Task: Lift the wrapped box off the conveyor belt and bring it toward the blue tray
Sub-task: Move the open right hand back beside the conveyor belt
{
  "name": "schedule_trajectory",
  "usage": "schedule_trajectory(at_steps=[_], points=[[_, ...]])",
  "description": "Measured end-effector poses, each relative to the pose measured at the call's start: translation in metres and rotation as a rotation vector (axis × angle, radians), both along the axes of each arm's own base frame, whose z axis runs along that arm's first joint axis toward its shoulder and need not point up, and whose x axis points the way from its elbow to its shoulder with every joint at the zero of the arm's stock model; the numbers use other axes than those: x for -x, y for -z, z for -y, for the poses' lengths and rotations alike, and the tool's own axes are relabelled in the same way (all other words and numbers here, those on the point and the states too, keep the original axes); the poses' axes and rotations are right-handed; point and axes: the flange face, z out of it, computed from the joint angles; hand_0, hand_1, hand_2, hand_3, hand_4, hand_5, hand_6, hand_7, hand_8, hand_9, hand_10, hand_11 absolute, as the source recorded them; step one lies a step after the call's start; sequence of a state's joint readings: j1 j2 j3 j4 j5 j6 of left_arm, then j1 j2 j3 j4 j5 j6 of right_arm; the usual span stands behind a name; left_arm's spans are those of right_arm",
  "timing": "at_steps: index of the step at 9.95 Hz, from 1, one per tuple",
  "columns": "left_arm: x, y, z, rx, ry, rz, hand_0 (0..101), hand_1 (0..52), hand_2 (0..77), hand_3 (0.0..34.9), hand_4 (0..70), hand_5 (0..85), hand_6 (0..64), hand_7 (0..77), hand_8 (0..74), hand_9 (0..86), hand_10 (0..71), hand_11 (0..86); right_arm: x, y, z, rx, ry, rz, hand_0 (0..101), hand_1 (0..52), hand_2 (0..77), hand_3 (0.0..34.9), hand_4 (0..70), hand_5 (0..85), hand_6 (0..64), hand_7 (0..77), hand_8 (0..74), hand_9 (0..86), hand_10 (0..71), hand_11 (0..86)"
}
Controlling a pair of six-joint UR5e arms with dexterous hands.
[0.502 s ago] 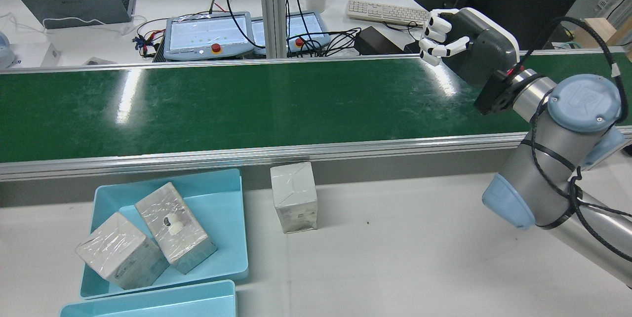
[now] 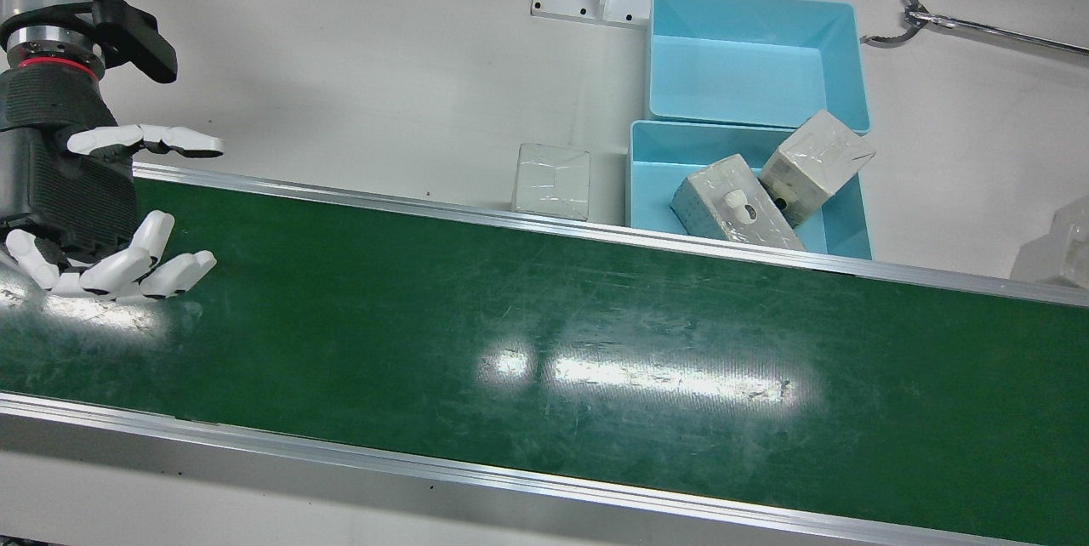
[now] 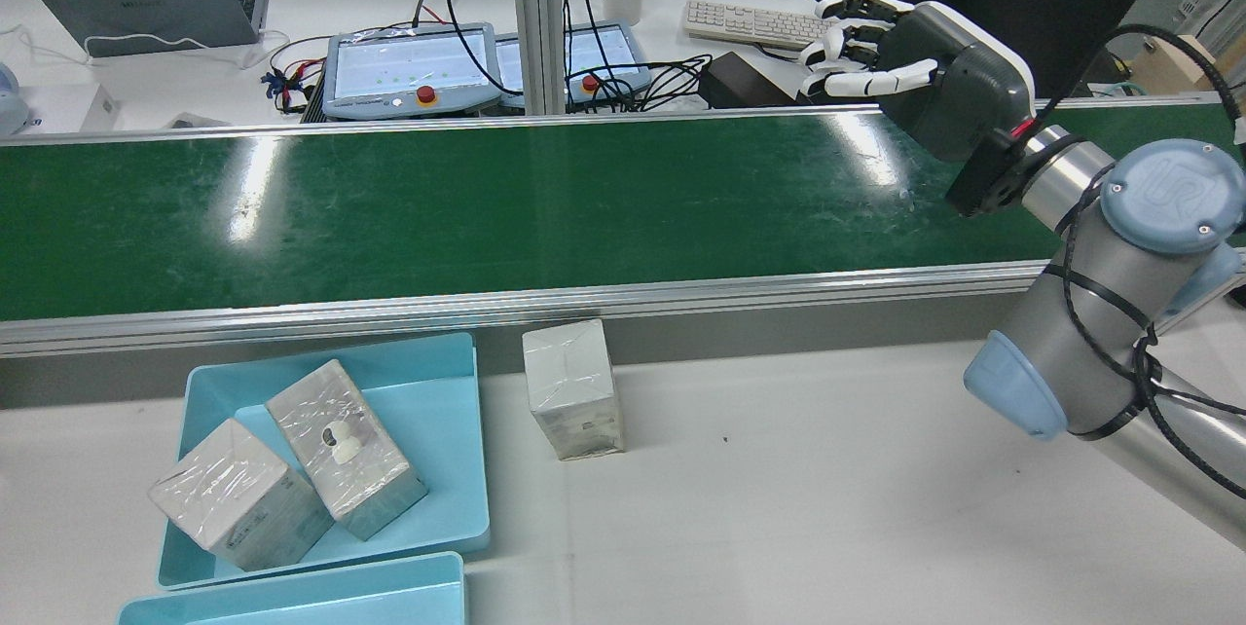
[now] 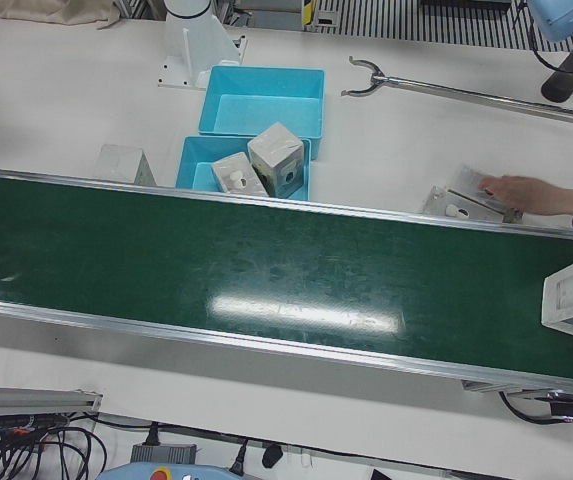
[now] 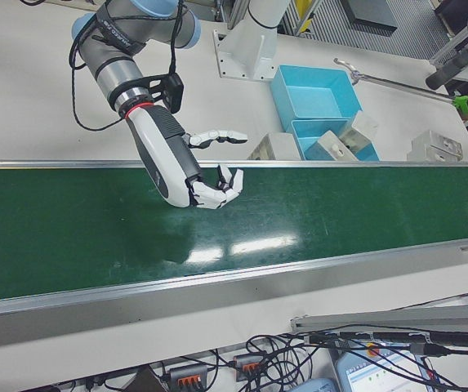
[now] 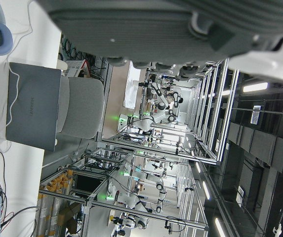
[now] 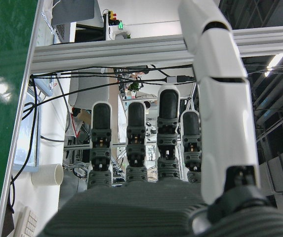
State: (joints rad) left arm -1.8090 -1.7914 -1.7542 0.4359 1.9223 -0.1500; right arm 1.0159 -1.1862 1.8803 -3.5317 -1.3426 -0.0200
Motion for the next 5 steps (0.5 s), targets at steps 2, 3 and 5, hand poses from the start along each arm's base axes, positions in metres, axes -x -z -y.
schedule_trajectory(at_steps=[2,3,5], points=[[0.0,0.0,0.0,0.0,0.0,0.0,0,0.0,1.1,0.0,0.0,1.1,0.0,0.5,0.5,0.0,0.5,0.0,0.003,-0.005,0.002,-0.017,0.008,0.005,51,19.6,16.9,9.8,19.6,37.1,43.1,39.8,34.4,34.4,33.3,36.5],[0.0,0.0,0.0,0.0,0.0,0.0,0,0.0,0.5,0.0,0.0,0.5,0.0,0.5,0.5,0.0,0.0,0.0,0.008,-0.01,0.006,-0.023,0.012,0.009,50,19.6,18.0,11.7,1.6,15.3,26.2,20.7,12.5,14.2,9.3,16.4],[0.0,0.0,0.0,0.0,0.0,0.0,0,0.0,1.1,0.0,0.0,0.5,0.0,0.5,0.5,0.0,0.0,0.0,0.019,-0.022,0.017,-0.049,0.019,0.027,49,16.9,15.3,4.6,8.7,16.4,0.0,15.8,0.0,1.6,0.0,1.1]])
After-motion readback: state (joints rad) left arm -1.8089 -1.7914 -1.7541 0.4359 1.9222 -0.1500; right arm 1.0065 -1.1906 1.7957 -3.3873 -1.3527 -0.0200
